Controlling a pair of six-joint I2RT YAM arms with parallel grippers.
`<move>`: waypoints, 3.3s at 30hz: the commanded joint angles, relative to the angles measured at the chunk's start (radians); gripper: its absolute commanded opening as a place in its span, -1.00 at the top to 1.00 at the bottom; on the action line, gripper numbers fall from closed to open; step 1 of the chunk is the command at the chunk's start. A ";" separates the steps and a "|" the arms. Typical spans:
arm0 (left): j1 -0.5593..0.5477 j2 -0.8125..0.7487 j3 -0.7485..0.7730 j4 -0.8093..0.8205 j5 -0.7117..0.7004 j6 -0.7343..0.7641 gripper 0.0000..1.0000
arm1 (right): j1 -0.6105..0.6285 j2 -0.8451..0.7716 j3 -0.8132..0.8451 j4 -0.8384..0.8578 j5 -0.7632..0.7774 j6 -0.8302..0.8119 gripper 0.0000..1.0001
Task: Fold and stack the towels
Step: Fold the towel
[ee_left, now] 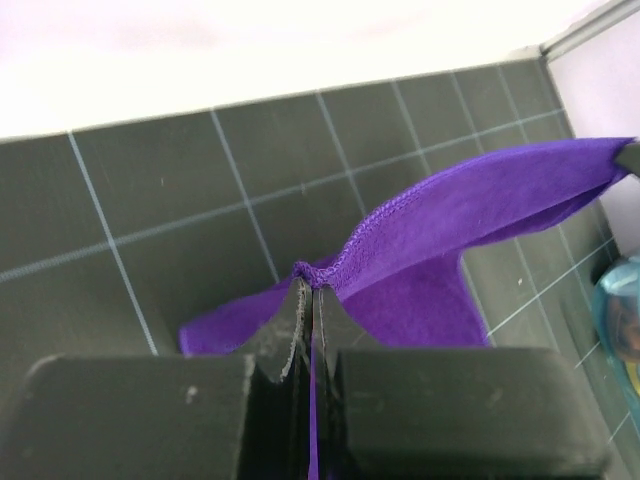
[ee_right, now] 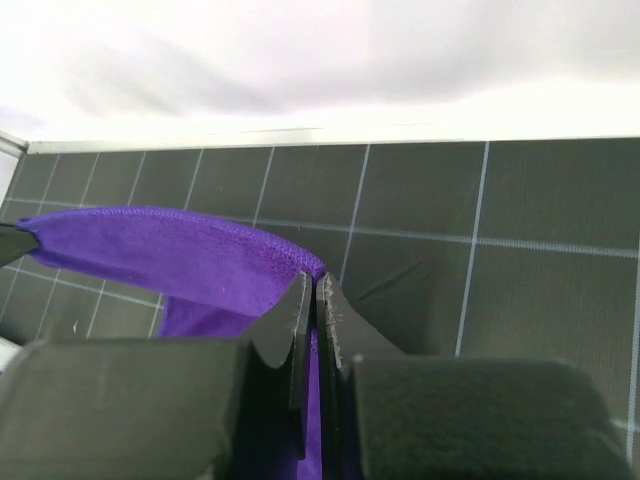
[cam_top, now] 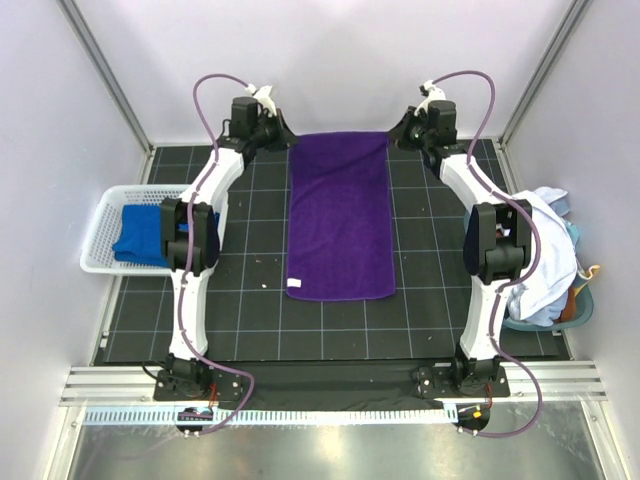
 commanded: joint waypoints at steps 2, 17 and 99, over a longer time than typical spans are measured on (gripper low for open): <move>0.008 -0.093 -0.101 0.105 0.027 -0.018 1.00 | 0.002 -0.115 -0.092 0.102 0.010 0.005 0.98; -0.023 -0.342 -0.517 0.220 -0.011 -0.034 1.00 | 0.002 -0.357 -0.470 0.160 0.010 0.024 0.98; -0.153 -0.819 -1.034 0.208 -0.137 -0.017 1.00 | 0.086 -0.949 -1.037 0.088 0.089 0.120 0.98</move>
